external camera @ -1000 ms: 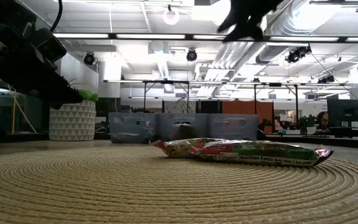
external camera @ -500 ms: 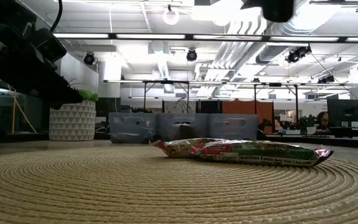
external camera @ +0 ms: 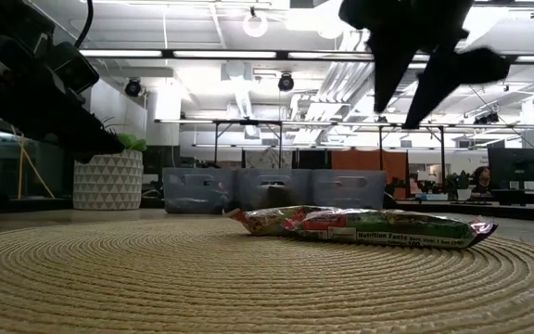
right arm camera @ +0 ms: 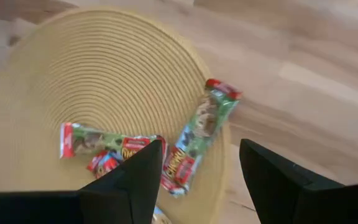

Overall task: Pick and place Granola Bars by type
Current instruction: Put the red granola bar into the right black bin

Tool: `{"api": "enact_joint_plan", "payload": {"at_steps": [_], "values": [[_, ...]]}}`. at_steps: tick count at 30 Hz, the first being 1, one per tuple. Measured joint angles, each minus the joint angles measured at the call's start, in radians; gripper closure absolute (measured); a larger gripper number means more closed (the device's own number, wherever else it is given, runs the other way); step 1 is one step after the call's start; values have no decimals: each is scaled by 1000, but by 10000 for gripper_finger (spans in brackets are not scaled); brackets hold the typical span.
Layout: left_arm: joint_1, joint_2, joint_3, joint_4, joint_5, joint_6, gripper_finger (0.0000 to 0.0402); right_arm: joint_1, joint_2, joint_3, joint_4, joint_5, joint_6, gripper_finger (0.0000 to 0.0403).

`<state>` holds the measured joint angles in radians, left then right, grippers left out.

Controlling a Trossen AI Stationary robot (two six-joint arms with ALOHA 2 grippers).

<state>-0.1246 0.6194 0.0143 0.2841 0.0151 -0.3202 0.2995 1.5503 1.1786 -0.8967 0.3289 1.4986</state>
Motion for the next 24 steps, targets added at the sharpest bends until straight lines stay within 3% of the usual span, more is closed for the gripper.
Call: {"api": "enact_joint_plan", "payload": {"at_steps": [11,24], "values": [[0,0,0,0,0,0,153,-19,217,0,149,-95,167,203],[0,0,0,0,0,0,153,-69,242,0,146,-121,180,203]]}}
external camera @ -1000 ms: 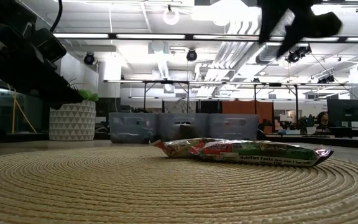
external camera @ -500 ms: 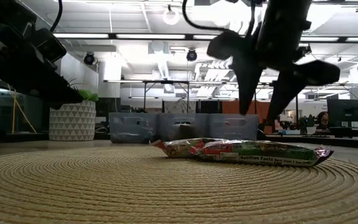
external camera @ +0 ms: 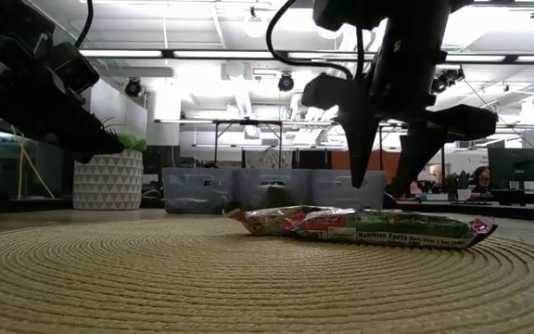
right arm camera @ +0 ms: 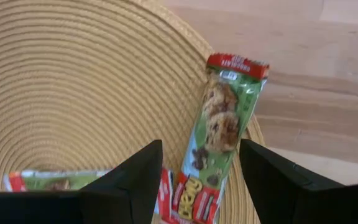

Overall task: Pick and place Granola Bars by type
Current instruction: Put the red granola bar into the right black bin

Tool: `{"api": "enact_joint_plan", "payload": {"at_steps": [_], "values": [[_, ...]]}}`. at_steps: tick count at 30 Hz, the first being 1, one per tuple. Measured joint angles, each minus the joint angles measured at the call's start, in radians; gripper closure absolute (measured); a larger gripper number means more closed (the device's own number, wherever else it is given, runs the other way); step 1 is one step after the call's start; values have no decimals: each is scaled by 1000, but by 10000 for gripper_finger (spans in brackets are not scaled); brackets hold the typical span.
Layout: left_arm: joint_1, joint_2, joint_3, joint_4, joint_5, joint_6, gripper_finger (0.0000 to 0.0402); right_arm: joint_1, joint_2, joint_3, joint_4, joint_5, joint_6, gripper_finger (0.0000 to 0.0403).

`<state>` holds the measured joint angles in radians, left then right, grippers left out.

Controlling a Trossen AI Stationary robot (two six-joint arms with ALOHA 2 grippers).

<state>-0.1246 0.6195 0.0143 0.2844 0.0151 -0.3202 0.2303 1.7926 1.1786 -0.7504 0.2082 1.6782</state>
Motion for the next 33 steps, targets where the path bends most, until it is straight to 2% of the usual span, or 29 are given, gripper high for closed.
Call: {"api": "enact_joint_plan", "payload": {"at_steps": [21,33], "values": [[0,0,0,-4,0,0,153,-66,81,0,-1,-60,-22,203],[0,0,0,-4,0,0,153,-70,100,0,0,-42,-29,204]]}}
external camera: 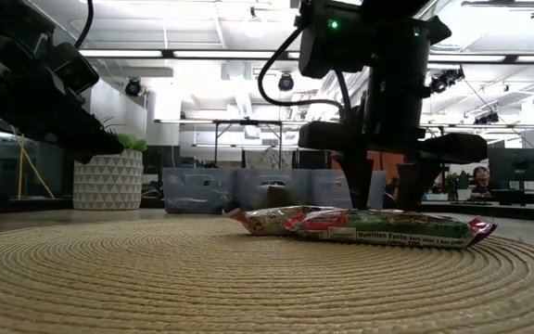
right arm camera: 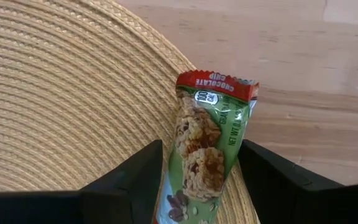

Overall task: Pick and place Granola Bars by type
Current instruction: Put the red granola bar into the right black bin

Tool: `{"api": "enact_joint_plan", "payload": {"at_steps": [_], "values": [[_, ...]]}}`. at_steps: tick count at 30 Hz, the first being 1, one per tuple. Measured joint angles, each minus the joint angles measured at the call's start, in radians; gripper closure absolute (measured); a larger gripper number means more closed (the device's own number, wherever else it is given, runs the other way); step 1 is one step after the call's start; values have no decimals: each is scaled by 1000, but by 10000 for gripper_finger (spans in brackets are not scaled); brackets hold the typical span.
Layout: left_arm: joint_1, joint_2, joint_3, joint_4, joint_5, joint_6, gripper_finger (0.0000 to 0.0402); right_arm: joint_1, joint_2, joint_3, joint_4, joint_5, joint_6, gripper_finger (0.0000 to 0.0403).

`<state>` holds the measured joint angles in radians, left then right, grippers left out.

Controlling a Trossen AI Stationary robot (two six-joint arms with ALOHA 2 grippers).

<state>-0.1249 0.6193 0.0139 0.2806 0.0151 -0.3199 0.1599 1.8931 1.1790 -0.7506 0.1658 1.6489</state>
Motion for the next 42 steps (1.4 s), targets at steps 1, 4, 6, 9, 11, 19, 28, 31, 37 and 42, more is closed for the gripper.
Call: {"api": "enact_joint_plan", "payload": {"at_steps": [1,4,6,9,11,19,28,31,37,42], "values": [[0,0,0,0,0,0,153,-2,0,0,0,-1,0,205],[0,0,0,0,0,0,153,-10,0,0,1,-5,-12,211],[0,0,0,0,0,0,153,-14,0,0,0,-11,-19,217],[0,0,0,0,0,0,153,-17,1,0,7,-16,-34,228],[0,0,0,0,0,0,153,-18,1,0,7,-16,-35,235],[0,0,0,0,0,0,153,-19,1,0,7,-14,-45,253],[0,0,0,0,0,0,153,-18,1,0,7,-8,-59,266],[0,0,0,0,0,0,153,-18,1,0,8,0,-61,271],[0,0,0,0,0,0,153,-18,1,0,14,3,-80,285],[0,0,0,0,0,0,153,-18,1,0,22,4,-91,298]]}}
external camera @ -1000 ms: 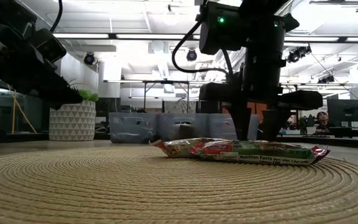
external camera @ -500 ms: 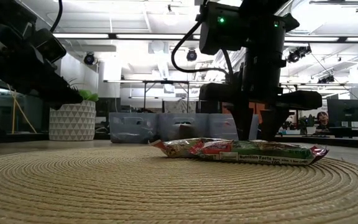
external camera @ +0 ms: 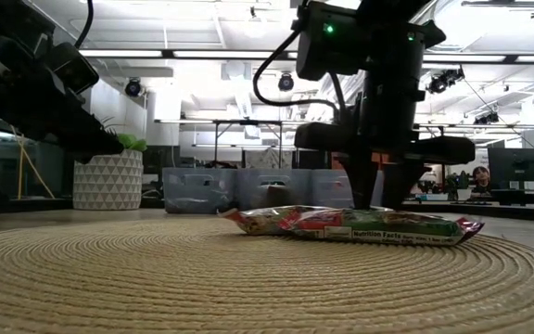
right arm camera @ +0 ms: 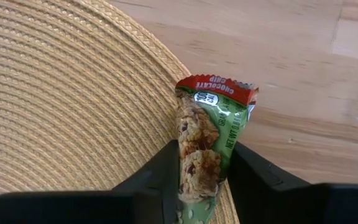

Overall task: Pick and place Granola Bars by type
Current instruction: Put the red granola bar into the right black bin

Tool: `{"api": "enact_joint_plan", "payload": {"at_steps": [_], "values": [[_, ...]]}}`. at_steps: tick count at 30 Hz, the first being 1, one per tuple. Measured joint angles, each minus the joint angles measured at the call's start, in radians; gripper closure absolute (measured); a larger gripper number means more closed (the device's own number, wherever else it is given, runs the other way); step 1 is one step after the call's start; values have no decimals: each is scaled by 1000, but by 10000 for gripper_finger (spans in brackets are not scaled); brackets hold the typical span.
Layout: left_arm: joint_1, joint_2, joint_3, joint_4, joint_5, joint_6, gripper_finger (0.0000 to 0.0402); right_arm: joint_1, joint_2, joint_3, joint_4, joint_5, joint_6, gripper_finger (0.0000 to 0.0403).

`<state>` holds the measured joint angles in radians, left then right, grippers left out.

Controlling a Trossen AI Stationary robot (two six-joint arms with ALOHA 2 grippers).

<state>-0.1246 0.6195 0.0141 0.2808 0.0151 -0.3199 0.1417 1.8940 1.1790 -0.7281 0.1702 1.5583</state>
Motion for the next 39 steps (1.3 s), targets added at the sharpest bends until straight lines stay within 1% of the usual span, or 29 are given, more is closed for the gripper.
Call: {"api": "enact_joint_plan", "payload": {"at_steps": [9,13,19,24,28,35,39], "values": [[0,0,0,0,0,0,153,0,-1,7,37,-4,-40,309],[0,0,0,0,0,0,153,0,-1,46,35,14,-79,310],[0,0,0,0,0,0,153,-13,-2,141,-28,73,-147,310],[0,0,0,0,0,0,153,-40,-2,244,-134,139,-204,310],[0,0,0,0,0,0,153,-73,-2,358,-253,211,-271,310],[0,0,0,0,0,0,153,-164,-2,582,-505,333,-429,309],[0,0,0,0,0,0,153,-228,-3,698,-610,385,-527,309]]}}
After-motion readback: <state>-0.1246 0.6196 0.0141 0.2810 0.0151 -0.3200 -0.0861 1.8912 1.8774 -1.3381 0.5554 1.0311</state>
